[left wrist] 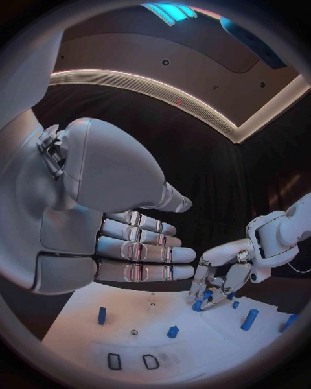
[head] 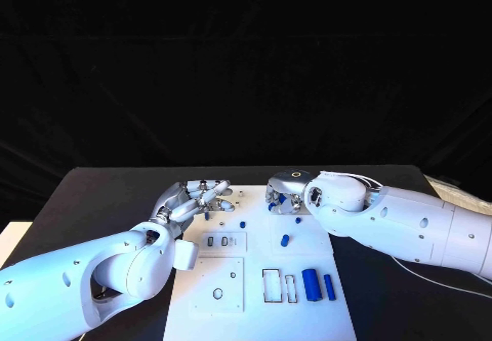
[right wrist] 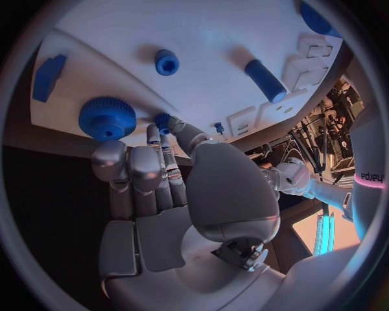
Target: Assemble the parts on the task board
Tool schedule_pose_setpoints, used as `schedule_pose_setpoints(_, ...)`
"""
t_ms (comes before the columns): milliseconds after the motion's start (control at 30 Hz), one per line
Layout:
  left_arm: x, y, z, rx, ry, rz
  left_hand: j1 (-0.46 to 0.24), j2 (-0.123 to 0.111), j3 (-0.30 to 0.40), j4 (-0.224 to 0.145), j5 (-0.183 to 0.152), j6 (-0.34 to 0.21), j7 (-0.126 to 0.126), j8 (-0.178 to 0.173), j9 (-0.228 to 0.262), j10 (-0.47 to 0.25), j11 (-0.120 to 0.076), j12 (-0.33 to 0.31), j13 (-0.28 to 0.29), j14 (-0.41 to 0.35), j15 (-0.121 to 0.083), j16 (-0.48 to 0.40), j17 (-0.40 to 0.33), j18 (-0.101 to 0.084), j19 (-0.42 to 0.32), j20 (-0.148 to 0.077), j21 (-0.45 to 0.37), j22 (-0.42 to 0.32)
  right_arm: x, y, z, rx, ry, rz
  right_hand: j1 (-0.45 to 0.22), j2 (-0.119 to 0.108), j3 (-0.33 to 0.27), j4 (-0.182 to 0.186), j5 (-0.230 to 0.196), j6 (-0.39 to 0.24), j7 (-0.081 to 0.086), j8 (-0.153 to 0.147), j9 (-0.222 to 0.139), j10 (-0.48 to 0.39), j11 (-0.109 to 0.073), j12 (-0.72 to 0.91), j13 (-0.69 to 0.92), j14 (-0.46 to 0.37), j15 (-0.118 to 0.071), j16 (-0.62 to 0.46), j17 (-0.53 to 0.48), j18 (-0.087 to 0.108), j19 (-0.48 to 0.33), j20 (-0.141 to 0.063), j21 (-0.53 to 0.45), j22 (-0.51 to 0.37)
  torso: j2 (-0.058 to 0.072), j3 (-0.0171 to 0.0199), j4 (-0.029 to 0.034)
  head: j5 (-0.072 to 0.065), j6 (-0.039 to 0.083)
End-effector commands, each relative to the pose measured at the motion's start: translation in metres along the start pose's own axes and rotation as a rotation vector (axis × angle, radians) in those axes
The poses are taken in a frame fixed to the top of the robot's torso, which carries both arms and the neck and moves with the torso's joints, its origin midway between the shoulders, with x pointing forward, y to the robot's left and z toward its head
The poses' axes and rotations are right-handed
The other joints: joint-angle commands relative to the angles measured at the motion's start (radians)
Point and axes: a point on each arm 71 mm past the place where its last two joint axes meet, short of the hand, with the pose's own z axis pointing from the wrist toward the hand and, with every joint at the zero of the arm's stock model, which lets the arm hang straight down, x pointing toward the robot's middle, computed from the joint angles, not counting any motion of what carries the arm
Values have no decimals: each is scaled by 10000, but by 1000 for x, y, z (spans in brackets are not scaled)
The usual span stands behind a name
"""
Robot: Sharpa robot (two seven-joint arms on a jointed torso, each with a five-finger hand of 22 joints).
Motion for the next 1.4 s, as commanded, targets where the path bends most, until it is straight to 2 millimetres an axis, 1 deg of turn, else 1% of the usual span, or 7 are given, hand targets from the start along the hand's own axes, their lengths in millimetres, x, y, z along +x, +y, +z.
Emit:
schedule_pose_setpoints(33, 2, -1, 0, 46, 167, -113, -48, 9, -35, -29, 10, -33, 48, -46, -15, -57, 45, -60, 13, -94, -10, -28, 9, 148, -31, 27, 65, 15, 2, -1, 1, 86, 246, -247, 121, -25, 100, -3, -79, 99, 0, 38, 15, 90, -6, 23, 5, 265, -84, 62, 40, -201, 63, 9, 57, 58, 19, 1, 16, 11, -21)
schedule_pose_setpoints(500, 2, -1, -1, 5, 175, -116, -36, 26, -29, -43, 11, -33, 51, -52, -14, -55, 47, -68, 16, -107, -6, -30, 23, 148, -40, 31, 70, 19, 8, -4, 4, 172, 451, -299, 266, 59, 340, 49, -240, 271, -32, 66, 44, 224, -45, 26, 10, 227, -110, 187, 111, -211, 55, -7, 179, 190, 45, -17, 42, 7, -83)
schedule_pose_setpoints(800, -1, -1, 0, -52, 83, -178, -22, 54, -17, -57, 11, -33, 53, -58, -12, -54, 49, -76, 19, -114, -5, -29, 41, 150, -48, 33, 75, 24, -5, 0, -1, -22, -1164, 276, 622, 250, 838, -29, -496, 461, 5, 80, 84, 400, -59, 10, 10, 221, -132, 386, 250, -292, 279, -41, 510, 684, 67, -24, 68, 21, -22)
schedule_pose_setpoints(1000, -3, 0, 0, -74, 8, -220, -18, 60, -14, -62, 11, -33, 53, -60, -12, -54, 49, -78, 19, -115, -5, -28, 45, 150, -50, 34, 77, 25, -14, 3, -1, 16, -2125, 527, 674, 193, 996, -69, -545, 444, 52, 38, 80, 365, -25, -29, -4, 197, -105, 402, 228, -297, 261, -26, 553, 721, 90, -36, 103, 50, 14)
schedule_pose_setpoints(1067, -4, 0, 0, -71, 9, -231, -12, 67, -11, -68, 11, -34, 54, -62, -11, -54, 50, -82, 20, -120, -4, -29, 51, 150, -55, 35, 78, 26, -16, 4, 0, 34, -2307, 609, 615, 154, 1050, -20, -721, 427, 73, 8, 75, 334, -11, -43, -11, 187, -81, 426, 232, -298, 246, -6, 575, 738, 91, -35, 91, 72, 8)
schedule_pose_setpoints(1133, -4, 0, 0, -68, 22, -244, -11, 68, -11, -70, 11, -34, 54, -62, -11, -54, 50, -83, 20, -121, -4, -30, 52, 150, -56, 35, 78, 27, -17, 6, 2, 37, -2410, 655, 589, 128, 1085, 5, -831, 419, 78, -9, 73, 317, -1, -46, -14, 181, -74, 441, 234, -299, 239, 5, 590, 754, 97, -52, 121, 82, 11)
schedule_pose_setpoints(1400, -4, -2, 0, -41, 59, -265, -8, 73, -9, -76, 11, -34, 55, -65, -11, -54, 50, -86, 21, -128, -3, -32, 57, 150, -63, 36, 77, 27, -21, 14, 12, -10, -2614, 727, 582, 112, 1102, 13, -864, 413, 80, -18, 71, 308, 7, -48, -15, 180, -72, 459, 252, -299, 236, 9, 598, 761, 134, -40, 94, 154, 29)
